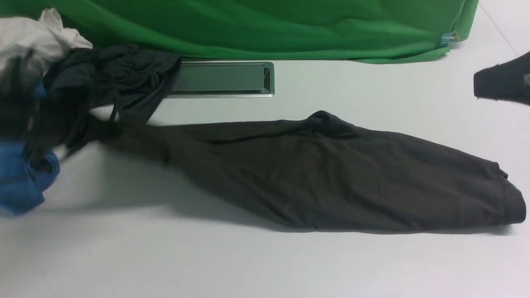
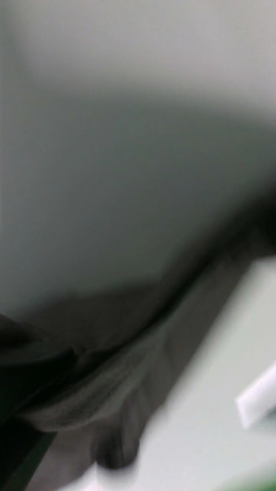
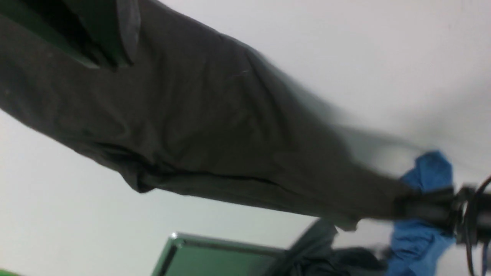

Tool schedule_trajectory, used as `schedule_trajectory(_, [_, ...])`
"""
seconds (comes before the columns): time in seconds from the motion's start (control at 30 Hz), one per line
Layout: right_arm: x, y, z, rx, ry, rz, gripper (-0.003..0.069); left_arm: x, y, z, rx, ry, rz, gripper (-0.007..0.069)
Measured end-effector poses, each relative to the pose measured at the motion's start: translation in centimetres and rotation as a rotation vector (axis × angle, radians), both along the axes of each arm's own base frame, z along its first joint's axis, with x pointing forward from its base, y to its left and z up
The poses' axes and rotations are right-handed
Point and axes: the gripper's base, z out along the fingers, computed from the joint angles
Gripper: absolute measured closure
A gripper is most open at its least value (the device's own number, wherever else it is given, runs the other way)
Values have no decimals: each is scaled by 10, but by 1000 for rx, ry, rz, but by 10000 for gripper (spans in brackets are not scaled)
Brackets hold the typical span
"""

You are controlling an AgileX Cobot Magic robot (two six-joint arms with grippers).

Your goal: Fold a long-sleeved shirt on a white desktop.

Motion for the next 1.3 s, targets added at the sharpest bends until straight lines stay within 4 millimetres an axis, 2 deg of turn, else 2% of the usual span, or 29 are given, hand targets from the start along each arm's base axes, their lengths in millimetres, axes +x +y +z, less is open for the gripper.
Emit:
schedule_trajectory(0.03, [-1, 0, 1, 1, -4, 0, 639, 2, -7, 3, 1, -10, -18, 582])
schedule_trajectory(0.07, [-5, -1, 9, 7, -33, 1, 638, 11, -35, 21, 7, -76, -92, 582])
schedule_trajectory(0.13, [-14, -2, 21, 17, -84, 1, 636, 20, -87, 43, 12, -170, -215, 582])
schedule_trajectory(0.17, [-14, -2, 22, 17, -86, 1, 636, 21, -87, 45, 12, -176, -215, 582])
schedule_trajectory(0.23, [-32, -4, 40, 40, -159, -4, 631, 23, -179, 62, -5, -284, -399, 582])
schedule_trajectory(0.27, [-36, -5, 44, 46, -177, -6, 629, 24, -198, 67, -12, -313, -431, 582])
schedule_trajectory(0.3, [-37, -5, 44, 48, -179, -6, 629, 23, -211, 64, -14, -313, -452, 582])
schedule_trajectory(0.33, [-44, -5, 48, 55, -197, -2, 626, 21, -250, 66, -29, -356, -507, 582])
schedule_trajectory(0.4, [-58, -4, 53, 58, -217, 31, 620, 14, -327, 45, -40, -388, -592, 582])
schedule_trajectory(0.43, [-62, -3, 54, 59, -221, 46, 617, 10, -351, 35, -43, -399, -611, 582])
schedule_trajectory(0.47, [-64, -3, 54, 59, -221, 51, 616, 10, -357, 36, -48, -411, -615, 582])
schedule_trajectory(0.5, [-71, -1, 55, 59, -226, 81, 613, 2, -396, 10, -43, -412, -644, 578])
schedule_trajectory(0.57, [-80, 2, 57, 54, -240, 130, 608, -10, -445, -29, -29, -414, -693, 566])
schedule_trajectory(0.6, [-84, 3, 57, 48, -248, 146, 605, -17, -464, -48, -26, -401, -724, 555])
schedule_trajectory(0.63, [-86, 4, 57, 38, -253, 164, 602, -22, -475, -55, -35, -392, -742, 542])
schedule_trajectory(0.67, [-89, 4, 57, 27, -262, 177, 597, -28, -489, -79, -38, -348, -770, 516])
schedule_trajectory(0.73, [-91, 5, 55, 6, -264, 198, 592, -33, -501, -95, -59, -297, -795, 449])
schedule_trajectory(0.77, [-92, 5, 54, 4, -264, 200, 591, -33, -502, -96, -60, -296, -799, 449])
schedule_trajectory(0.83, [-93, 5, 50, -16, -247, 218, 585, -33, -505, -96, -56, -291, -830, 335])
schedule_trajectory(0.87, [-93, 6, 49, -21, -242, 223, 584, -31, -504, -91, -48, -303, -844, 279])
schedule_trajectory(1.0, [-92, 5, 50, -21, -258, 214, 577, -27, -490, -47, 24, -395, -928, 29])
schedule_trajectory(1.03, [-92, 5, 50, -21, -258, 214, 577, -26, -489, -48, 32, -395, -933, 20])
schedule_trajectory(1.07, [-91, 5, 53, -9, -284, 200, 575, -21, -476, -26, 81, -430, -964, -29])
schedule_trajectory(1.13, [-91, 5, 56, 0, -309, 190, 571, -12, -455, -2, 138, -449, -984, -52])
schedule_trajectory(1.17, [-91, 4, 60, 5, -328, 185, 565, -4, -439, 12, 188, -440, -979, -61])
schedule_trajectory(1.2, [-91, 4, 61, 5, -330, 184, 564, -3, -435, 17, 195, -433, -982, -62])
schedule_trajectory(1.27, [-91, 2, 65, -8, -361, 169, 539, 21, -390, 36, 298, -340, -911, -68])
schedule_trajectory(1.3, [-91, 1, 65, -15, -364, 166, 536, 24, -382, 38, 314, -319, -897, -68])
